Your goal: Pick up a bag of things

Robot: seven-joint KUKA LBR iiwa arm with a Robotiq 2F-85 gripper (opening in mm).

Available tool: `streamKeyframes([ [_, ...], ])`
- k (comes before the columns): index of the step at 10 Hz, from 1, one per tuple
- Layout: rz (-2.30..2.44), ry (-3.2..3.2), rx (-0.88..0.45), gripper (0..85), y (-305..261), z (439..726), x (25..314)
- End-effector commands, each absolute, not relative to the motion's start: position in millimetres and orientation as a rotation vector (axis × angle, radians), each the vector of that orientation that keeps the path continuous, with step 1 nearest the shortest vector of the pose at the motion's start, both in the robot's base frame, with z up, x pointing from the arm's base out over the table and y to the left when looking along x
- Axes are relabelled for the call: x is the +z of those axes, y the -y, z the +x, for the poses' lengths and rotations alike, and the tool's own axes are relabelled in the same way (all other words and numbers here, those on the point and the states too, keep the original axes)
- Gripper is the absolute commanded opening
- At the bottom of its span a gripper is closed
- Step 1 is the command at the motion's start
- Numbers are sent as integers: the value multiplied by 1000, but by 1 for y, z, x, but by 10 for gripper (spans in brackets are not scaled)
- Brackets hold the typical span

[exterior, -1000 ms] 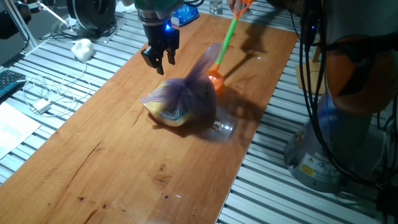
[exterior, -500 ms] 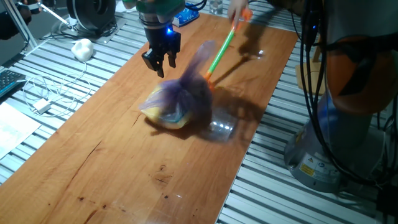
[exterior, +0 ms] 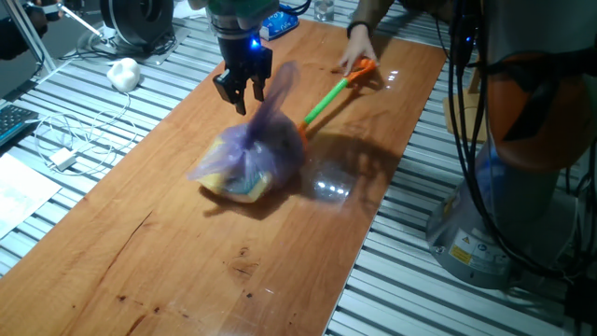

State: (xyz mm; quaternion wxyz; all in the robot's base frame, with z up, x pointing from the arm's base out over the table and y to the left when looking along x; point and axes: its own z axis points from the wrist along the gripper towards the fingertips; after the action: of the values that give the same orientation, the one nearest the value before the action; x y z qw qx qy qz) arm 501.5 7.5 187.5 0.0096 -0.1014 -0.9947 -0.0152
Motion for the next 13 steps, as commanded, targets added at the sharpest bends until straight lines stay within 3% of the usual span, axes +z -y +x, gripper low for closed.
streamKeyframes([
  [1, -317, 3107, -48, 510, -7, 501, 187],
  [13, -315, 3096, -103, 510, 8, 515, 191],
])
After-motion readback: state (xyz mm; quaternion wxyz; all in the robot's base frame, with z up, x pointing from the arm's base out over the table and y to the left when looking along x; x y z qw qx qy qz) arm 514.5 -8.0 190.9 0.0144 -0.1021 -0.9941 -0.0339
